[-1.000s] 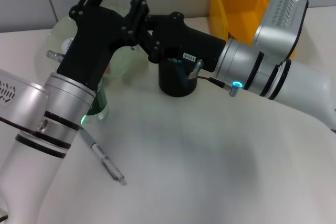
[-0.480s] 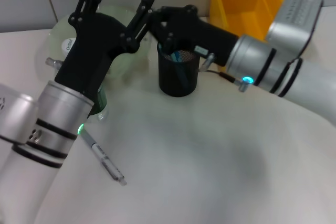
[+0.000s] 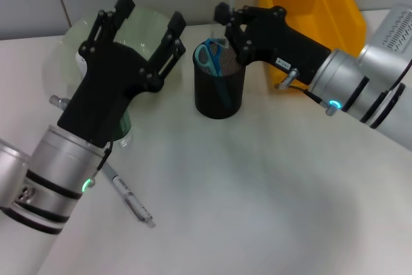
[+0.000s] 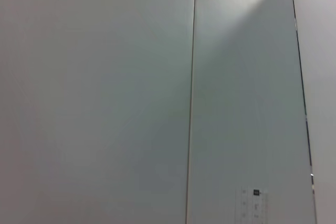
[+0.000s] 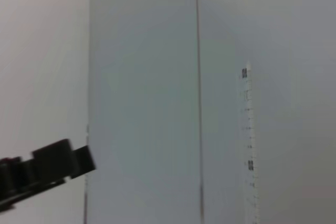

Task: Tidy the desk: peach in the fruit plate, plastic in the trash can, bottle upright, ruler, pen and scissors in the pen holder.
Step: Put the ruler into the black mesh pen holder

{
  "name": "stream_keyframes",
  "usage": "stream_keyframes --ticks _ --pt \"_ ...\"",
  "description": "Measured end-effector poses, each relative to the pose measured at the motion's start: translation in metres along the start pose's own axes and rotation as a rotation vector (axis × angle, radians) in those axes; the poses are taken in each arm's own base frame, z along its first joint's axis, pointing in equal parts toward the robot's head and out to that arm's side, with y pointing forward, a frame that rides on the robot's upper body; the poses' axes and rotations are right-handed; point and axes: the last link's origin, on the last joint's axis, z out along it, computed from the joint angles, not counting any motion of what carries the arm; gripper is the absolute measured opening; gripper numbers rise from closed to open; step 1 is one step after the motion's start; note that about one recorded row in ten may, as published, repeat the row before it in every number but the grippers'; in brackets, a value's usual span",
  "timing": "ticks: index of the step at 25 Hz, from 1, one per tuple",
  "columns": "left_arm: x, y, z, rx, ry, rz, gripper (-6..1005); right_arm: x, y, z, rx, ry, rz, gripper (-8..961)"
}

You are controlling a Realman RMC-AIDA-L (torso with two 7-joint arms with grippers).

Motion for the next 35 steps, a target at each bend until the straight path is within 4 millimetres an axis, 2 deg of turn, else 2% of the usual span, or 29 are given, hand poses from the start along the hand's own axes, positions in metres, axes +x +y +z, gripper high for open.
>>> stream_keyframes --ticks 7,17,27,35 --pt "-0.005 0.001 -0.009 -0.02 -0.035 -0.035 802 0.011 -0.013 -0.01 0.071 0.068 -0.018 -1" --pt "-0.008 0.005 -0.008 -0.045 -0.051 -0.029 801 0.024 -0.013 -0.014 0.098 0.143 -0.003 -2" --pt "-0.006 0.006 -0.004 -0.053 -0.043 -0.029 801 0.024 -0.011 -0.011 0.096 0.143 0.004 -1" --pt "-0.005 0.006 0.002 -0.06 -0.038 -0.027 801 0.015 -0.014 -0.001 0.079 0.118 0.038 -1"
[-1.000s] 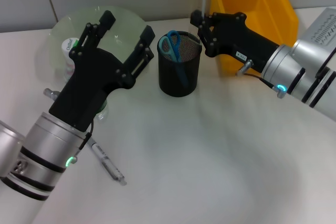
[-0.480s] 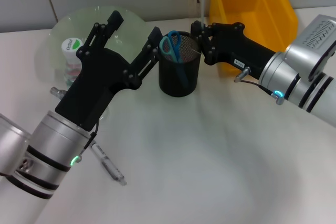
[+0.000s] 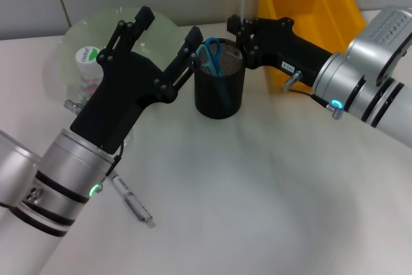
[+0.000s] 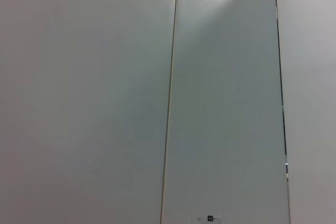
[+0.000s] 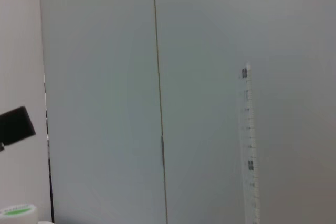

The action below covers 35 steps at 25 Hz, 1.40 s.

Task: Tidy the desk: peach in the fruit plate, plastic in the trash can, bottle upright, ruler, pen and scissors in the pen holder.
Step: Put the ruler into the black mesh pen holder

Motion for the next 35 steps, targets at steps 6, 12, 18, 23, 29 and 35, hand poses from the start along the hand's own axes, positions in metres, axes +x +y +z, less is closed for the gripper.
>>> stream_keyframes --ticks 6,12,18,23,29,35 --pt "0.0 -0.001 0.006 0.007 -0.013 -0.003 801 -0.003 -0.003 0.005 -0.014 0.021 0.01 -1" --pt "0.002 -0.002 0.009 -0.008 -0.011 -0.002 801 0.005 -0.003 0.01 -0.005 0.094 0.002 -1" --pt "0.004 -0.006 0.012 -0.02 -0.012 -0.018 801 0.011 -0.005 0.008 0.014 0.121 0.005 -2" --pt "0.004 -0.006 0.012 -0.022 -0.01 -0.02 800 0.013 -0.005 0.007 0.02 0.129 0.01 -2" --pt "0.004 -0.006 0.011 -0.016 -0.008 -0.021 800 0.015 -0.006 0.003 0.028 0.135 0.016 36" --pt "0.006 -0.007 0.012 -0.016 -0.002 -0.019 800 0.017 -0.006 0.001 0.026 0.142 0.013 93"
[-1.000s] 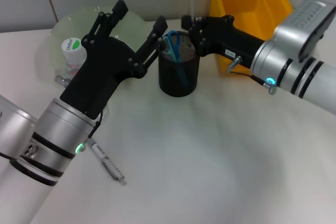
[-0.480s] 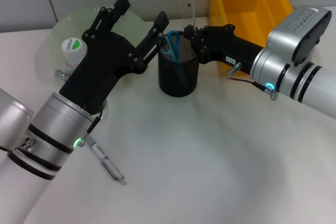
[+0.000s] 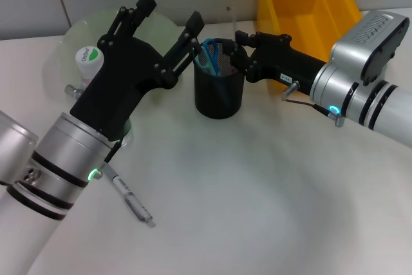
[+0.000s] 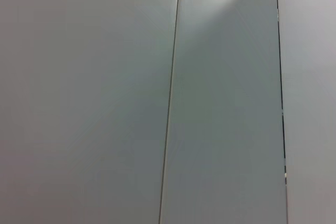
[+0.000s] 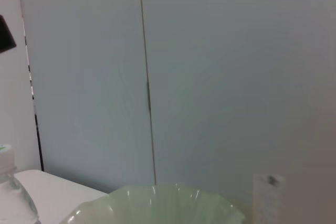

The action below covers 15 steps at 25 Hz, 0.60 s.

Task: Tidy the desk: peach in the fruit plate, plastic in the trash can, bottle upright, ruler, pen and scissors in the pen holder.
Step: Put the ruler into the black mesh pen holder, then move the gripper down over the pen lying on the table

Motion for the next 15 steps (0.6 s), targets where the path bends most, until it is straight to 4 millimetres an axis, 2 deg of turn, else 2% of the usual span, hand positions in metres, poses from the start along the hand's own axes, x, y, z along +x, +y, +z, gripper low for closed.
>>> stream_keyframes --ticks 1,7,11,12,15 --pt "0.0 0.0 0.001 -0.001 0.001 0.0 800 0.0 0.0 0.0 0.0 -0.001 0.0 103" --pt "0.0 0.0 0.001 -0.002 0.001 0.006 800 -0.003 0.001 -0.013 -0.016 -0.072 0.018 356" --pt "-0.001 0.003 -0.004 -0.043 -0.019 0.04 800 -0.006 -0.005 -0.033 -0.003 -0.149 0.051 465" --pt "-0.001 0.003 -0.004 -0.043 -0.019 0.04 800 -0.008 -0.01 -0.045 0.003 -0.179 0.07 493" --pt "-0.001 0.003 -0.004 -0.043 -0.019 0.04 800 -0.009 -0.015 -0.054 0.018 -0.201 0.083 566"
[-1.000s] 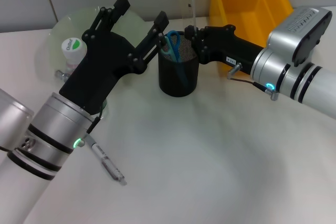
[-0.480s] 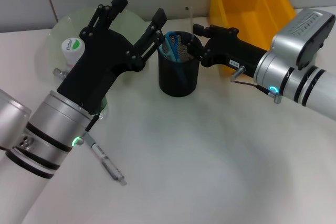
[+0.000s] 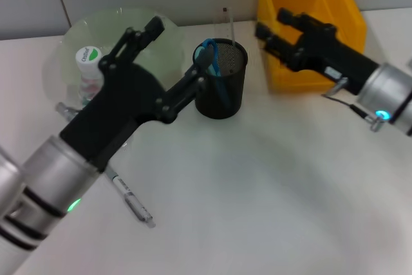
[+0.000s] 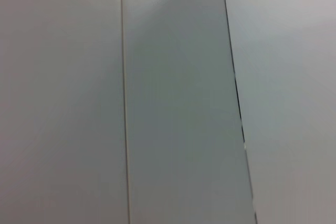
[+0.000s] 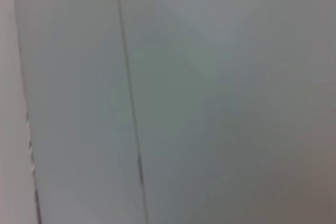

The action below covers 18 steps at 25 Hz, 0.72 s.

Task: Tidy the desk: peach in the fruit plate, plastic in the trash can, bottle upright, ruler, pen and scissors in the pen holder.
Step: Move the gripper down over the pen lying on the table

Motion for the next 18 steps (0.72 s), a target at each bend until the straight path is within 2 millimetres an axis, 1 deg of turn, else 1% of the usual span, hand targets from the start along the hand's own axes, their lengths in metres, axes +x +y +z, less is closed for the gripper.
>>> stream_keyframes --ticks 1,2,5,6,9,10,12,14,16,17,18 --pt "0.0 0.0 0.0 0.0 0.0 0.0 800 -0.001 -0.002 -0.003 0.01 -0.012 0.004 590" --pt "0.024 0.004 -0.029 -0.055 -0.108 0.084 800 -0.002 -0.004 -0.006 0.02 -0.023 0.007 614" --pt "0.026 0.001 -0.03 -0.052 -0.12 0.071 800 -0.005 -0.006 -0.011 0.028 -0.044 0.018 604" --pt "0.033 -0.007 -0.034 -0.046 -0.161 0.026 800 -0.006 -0.006 -0.012 0.03 -0.048 0.02 604" --pt "0.035 -0.019 -0.039 -0.058 -0.242 -0.029 800 -0.008 -0.009 -0.014 0.04 -0.06 0.026 605" --pt "0.036 -0.025 -0.042 -0.075 -0.294 -0.063 800 -0.009 -0.01 -0.015 0.042 -0.064 0.027 605" --pt "0.039 -0.03 -0.045 -0.1 -0.34 -0.075 800 -0.011 -0.012 -0.017 0.045 -0.071 0.029 605" --pt "0.045 -0.037 -0.052 -0.156 -0.407 -0.073 799 -0.013 -0.014 -0.019 0.048 -0.075 0.03 606" --pt "0.05 -0.04 -0.056 -0.188 -0.432 -0.071 799 -0.014 -0.015 -0.022 0.053 -0.078 0.038 606" --pt "0.057 -0.042 -0.062 -0.232 -0.444 -0.062 799 -0.014 -0.017 -0.025 0.062 -0.082 0.048 606" --pt "0.057 -0.042 -0.062 -0.232 -0.444 -0.062 799 -0.014 -0.017 -0.025 0.062 -0.082 0.048 605"
